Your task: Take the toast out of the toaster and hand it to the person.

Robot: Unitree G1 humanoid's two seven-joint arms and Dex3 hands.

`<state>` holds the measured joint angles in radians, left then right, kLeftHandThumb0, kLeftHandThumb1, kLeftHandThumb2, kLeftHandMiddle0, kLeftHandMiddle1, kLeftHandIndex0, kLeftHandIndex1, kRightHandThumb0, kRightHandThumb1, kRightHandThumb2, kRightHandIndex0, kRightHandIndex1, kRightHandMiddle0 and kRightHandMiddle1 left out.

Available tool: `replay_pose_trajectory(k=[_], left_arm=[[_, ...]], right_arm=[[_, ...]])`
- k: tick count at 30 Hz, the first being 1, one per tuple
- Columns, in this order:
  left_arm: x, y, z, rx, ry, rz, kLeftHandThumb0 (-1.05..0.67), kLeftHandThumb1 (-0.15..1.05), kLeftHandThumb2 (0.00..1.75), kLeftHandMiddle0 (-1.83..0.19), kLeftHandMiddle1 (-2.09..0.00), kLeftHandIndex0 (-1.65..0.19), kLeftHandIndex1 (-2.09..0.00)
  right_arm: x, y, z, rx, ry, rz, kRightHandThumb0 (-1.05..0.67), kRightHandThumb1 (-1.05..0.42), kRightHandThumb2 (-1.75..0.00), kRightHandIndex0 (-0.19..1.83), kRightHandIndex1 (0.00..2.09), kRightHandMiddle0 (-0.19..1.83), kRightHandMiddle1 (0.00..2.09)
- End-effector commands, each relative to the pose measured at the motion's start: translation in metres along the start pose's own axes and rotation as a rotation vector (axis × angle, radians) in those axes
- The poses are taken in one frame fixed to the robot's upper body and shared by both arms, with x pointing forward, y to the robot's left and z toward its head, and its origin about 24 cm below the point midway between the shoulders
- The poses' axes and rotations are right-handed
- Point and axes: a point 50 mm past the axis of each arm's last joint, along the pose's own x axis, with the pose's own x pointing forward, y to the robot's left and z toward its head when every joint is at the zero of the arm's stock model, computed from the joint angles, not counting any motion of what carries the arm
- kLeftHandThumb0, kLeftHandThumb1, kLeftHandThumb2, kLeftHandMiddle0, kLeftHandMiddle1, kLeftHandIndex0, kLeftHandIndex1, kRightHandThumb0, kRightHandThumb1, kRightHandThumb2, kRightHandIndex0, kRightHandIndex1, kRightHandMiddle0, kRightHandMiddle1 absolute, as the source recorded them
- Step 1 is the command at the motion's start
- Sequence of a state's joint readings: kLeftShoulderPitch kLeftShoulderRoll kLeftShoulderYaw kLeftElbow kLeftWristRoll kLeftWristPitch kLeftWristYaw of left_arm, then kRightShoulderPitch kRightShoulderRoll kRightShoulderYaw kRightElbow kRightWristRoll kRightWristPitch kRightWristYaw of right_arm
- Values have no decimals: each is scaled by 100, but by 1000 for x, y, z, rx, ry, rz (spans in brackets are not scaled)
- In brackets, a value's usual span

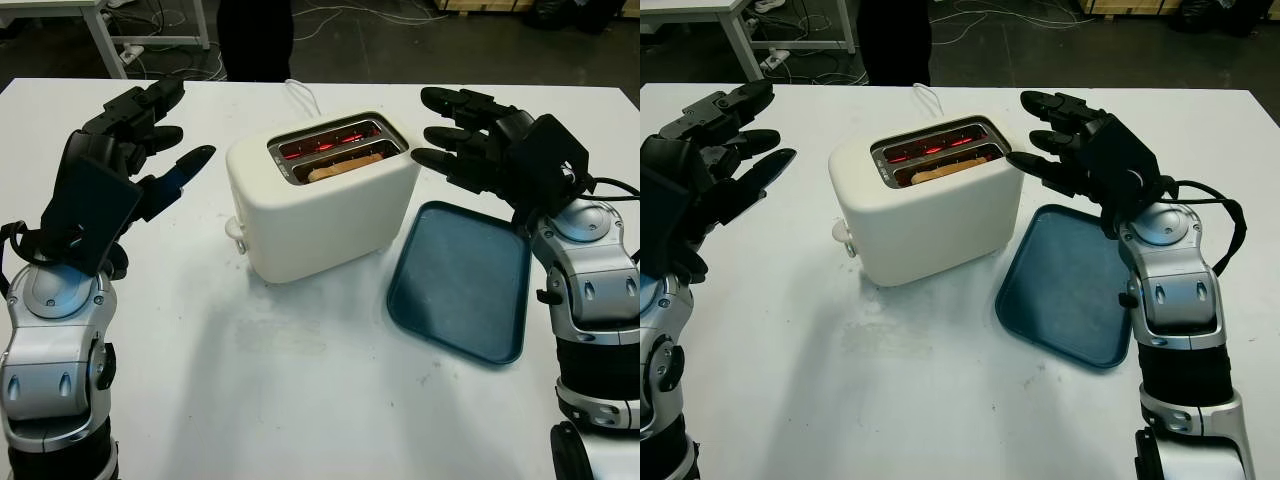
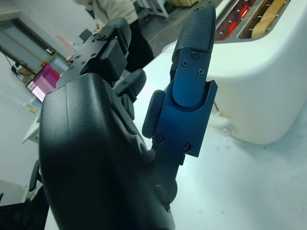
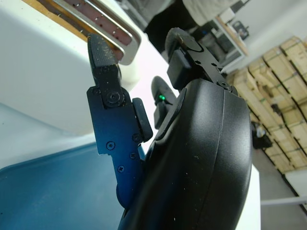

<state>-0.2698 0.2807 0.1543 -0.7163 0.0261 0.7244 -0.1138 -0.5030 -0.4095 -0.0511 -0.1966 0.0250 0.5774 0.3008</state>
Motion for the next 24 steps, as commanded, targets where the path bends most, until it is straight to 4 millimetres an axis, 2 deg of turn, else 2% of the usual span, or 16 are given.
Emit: replay_pose_trajectory(k=[1,24], left_arm=[[0,0,1,8,-11,-10,-73,92,15,-7,-91,-45,-1],[0,-1,1,-4,-15,-16,-74,92,15,-5,-94,-45,-1]], right_arm=[[1,-1,3,-7,-12,4,-46,-90,0,22,44,43,1],[1,-2,4,-21,-17,22,-47,-88,0,18,62,47,3]])
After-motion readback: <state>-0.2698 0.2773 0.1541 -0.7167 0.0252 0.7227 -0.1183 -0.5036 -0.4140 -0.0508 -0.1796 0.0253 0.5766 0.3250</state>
